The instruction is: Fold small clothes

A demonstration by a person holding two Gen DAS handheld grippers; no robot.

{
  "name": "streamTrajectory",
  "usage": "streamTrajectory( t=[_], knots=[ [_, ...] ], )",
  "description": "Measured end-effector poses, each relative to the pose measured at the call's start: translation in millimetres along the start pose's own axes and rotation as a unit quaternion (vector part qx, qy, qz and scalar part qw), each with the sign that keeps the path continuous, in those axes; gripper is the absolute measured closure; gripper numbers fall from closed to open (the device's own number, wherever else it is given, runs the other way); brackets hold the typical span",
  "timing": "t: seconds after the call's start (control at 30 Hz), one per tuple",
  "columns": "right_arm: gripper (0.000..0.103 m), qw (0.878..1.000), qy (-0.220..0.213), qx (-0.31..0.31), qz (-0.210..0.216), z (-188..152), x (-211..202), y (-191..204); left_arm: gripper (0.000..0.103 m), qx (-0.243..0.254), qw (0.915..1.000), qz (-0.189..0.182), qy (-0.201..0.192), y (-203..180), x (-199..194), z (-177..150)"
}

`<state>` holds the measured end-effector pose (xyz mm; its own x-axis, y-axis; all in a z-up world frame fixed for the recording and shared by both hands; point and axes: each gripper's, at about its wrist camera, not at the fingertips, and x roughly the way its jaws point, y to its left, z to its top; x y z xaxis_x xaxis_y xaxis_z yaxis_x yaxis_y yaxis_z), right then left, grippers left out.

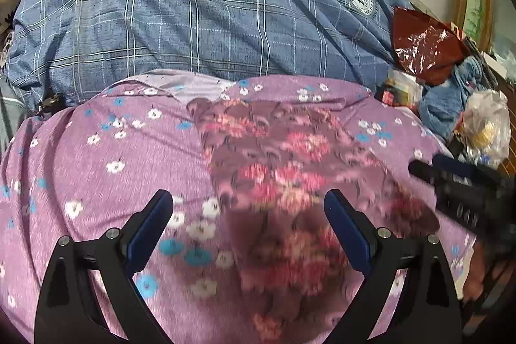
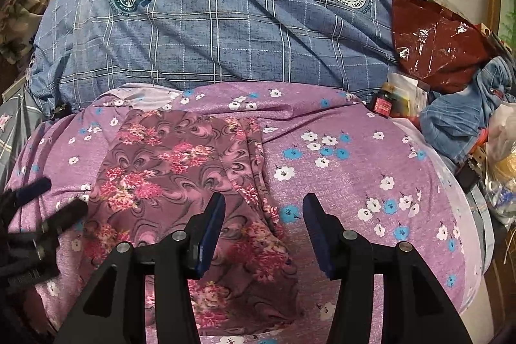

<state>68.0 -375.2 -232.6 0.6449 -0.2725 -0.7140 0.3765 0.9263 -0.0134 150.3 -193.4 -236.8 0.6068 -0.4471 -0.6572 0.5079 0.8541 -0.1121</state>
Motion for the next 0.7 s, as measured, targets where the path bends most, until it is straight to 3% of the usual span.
streamTrajectory(
  t=[0.17, 0.27, 0.4, 0.47, 0.57, 0.7],
  knots=[
    [0.05, 1.0, 0.011, -0.004, -0.004, -2, 13, 0, 0.007, -0.028, 0.9993, -0.015, 0.02, 13, 21, 0],
    [0.049, 0.999, 0.031, 0.015, 0.037, -2, 24, -8, 0.007, -0.034, 0.9984, -0.022, 0.038, 20, 31, -7],
    [0.044, 0.989, 0.053, 0.084, 0.106, 0, 38, -33, 0.007, -0.024, 0.9922, -0.087, 0.086, 21, 39, -5],
    [0.036, 0.981, 0.069, 0.119, 0.136, 0, 49, -48, 0.007, -0.027, 0.9879, -0.107, 0.109, 22, 43, -4],
    [0.036, 0.962, 0.091, 0.177, 0.187, -1, 66, -68, 0.007, -0.054, 0.9802, -0.136, 0.133, 32, 48, -2],
    [0.035, 0.934, 0.12, 0.225, 0.251, 0, 90, -82, 0.007, -0.077, 0.963, -0.185, 0.18, 37, 62, -3]
  ],
)
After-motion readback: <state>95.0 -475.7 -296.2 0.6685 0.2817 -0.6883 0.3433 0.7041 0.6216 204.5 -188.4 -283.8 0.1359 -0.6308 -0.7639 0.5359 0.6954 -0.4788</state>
